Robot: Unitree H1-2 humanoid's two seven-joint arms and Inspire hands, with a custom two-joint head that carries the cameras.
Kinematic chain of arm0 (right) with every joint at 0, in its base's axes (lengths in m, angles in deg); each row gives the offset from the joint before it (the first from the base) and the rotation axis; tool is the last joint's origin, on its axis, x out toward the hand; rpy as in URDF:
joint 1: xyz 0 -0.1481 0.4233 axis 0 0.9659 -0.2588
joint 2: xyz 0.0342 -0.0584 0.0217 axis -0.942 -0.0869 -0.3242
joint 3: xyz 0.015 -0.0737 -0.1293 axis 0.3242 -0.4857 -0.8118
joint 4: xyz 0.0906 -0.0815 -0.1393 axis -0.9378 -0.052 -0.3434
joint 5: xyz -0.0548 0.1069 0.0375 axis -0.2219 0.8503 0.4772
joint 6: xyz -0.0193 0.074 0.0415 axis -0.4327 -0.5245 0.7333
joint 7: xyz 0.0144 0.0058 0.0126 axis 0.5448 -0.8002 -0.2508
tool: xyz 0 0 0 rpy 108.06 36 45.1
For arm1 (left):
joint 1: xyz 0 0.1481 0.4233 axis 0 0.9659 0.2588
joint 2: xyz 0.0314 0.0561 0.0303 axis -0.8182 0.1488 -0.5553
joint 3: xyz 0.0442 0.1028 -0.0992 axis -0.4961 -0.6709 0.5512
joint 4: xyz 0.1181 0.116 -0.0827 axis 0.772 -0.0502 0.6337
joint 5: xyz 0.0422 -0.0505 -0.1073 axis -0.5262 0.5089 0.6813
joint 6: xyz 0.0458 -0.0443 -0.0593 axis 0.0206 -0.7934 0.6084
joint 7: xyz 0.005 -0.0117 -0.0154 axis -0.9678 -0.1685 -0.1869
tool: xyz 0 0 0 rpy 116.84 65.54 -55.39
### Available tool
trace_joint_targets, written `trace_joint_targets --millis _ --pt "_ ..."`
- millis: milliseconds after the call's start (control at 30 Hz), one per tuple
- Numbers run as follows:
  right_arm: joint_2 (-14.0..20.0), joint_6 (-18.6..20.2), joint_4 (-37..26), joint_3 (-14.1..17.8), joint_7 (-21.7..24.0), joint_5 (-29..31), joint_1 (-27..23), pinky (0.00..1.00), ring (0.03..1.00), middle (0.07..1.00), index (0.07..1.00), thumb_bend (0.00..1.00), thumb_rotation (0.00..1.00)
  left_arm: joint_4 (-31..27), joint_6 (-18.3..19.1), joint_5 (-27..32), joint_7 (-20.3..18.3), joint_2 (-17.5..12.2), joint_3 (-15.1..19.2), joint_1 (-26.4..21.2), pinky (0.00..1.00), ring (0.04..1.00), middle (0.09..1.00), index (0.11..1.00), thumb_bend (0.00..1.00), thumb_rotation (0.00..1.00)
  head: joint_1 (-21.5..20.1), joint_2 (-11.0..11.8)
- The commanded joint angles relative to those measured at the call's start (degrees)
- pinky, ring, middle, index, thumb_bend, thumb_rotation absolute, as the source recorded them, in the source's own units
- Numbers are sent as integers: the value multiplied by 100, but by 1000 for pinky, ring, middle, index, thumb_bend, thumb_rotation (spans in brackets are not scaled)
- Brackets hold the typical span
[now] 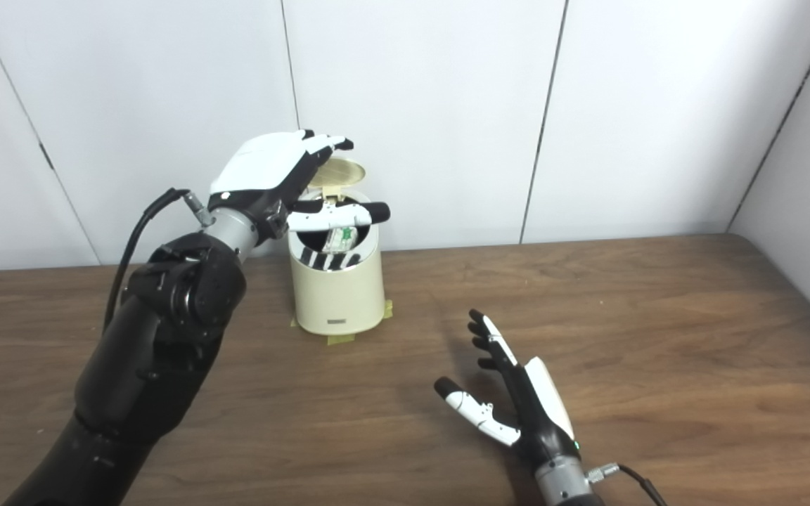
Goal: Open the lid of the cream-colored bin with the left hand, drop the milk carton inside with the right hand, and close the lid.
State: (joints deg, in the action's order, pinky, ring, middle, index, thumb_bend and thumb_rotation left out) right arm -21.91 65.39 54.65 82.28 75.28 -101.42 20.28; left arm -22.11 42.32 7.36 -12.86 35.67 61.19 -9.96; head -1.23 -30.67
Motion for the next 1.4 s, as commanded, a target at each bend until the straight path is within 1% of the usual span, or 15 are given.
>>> trace_joint_targets --millis 0,100,233,300,400,467,533,567,633,767,900,1000,1100,1233,1367 --pt "72 -39 -17 13 -14 -87 -23 800 888 920 944 486 680 29 18 -107 328 47 101 -320 1000 1000 966 948 1000 1000 -10 -5" --pt "78 -19 -35 -7 -22 -147 -13 798 887 921 944 482 692 149 -13 -75 575 100 164 -313 1000 1000 996 990 999 1000 -18 8" --pt "54 -91 17 -16 -3 -53 -15 803 893 928 948 442 618 307 -2 11 828 179 269 -328 1000 1000 1000 1000 976 1000 -49 22" --pt "40 -201 84 -30 -48 -58 -25 801 889 924 946 433 581 370 -15 68 996 221 333 -331 1000 1000 1000 1000 965 991 -68 15" --pt "32 -339 172 -54 -95 -64 -39 792 882 917 944 436 573 454 -33 112 1131 241 378 -351 1000 1000 1000 1000 943 979 -67 14" --pt "20 -387 211 -56 -100 -44 -43 790 881 916 943 446 574 522 2 89 1088 217 341 -388 1000 1000 1000 998 947 980 -81 11" --pt "19 -360 196 -68 -98 -84 -37 784 878 914 941 455 583 602 71 -10 1000 197 269 -430 1000 1000 965 952 975 990 -89 12" --pt "27 -361 196 -76 -103 -107 -38 783 878 914 941 455 583 662 87 -42 1017 214 236 -430 1000 1000 959 946 977 991 -86 7" --pt "39 -366 197 -84 -104 -114 -41 792 881 913 939 456 597 734 96 -68 1062 247 181 -414 1000 1000 920 903 987 982 -82 2" --pt "37 -333 184 -91 -100 -101 -42 792 879 907 939 458 597 724 75 -104 1046 267 32 -360 1000 1000 930 904 993 954 -97 -12" --pt "25 -329 183 -78 -101 -59 -48 782 875 911 936 469 592 702 -11 -156 1061 203 -137 -314 1000 1000 902 894 998 944 -104 -23" --pt "42 -361 212 -73 -100 -40 -54 781 873 908 938 471 598 657 24 -197 882 157 -267 -279 1000 1000 895 878 999 940 -94 -30" --pt "40 -295 161 -74 -84 -53 -50 788 875 907 937 466 593 618 109 -185 593 133 -371 -237 1000 1000 885 861 984 931 -113 -47" --pt "30 -238 141 -66 -73 -41 -43 789 875 909 937 471 605 562 133 -250 477 132 -461 -120 1000 995 861 836 970 911 -115 -59" --pt "26 -213 131 -57 -58 -10 -42 789 872 903 936 477 609 488 150 -340 316 125 -477 -69 1000 994 863 834 959 919 -115 -72"
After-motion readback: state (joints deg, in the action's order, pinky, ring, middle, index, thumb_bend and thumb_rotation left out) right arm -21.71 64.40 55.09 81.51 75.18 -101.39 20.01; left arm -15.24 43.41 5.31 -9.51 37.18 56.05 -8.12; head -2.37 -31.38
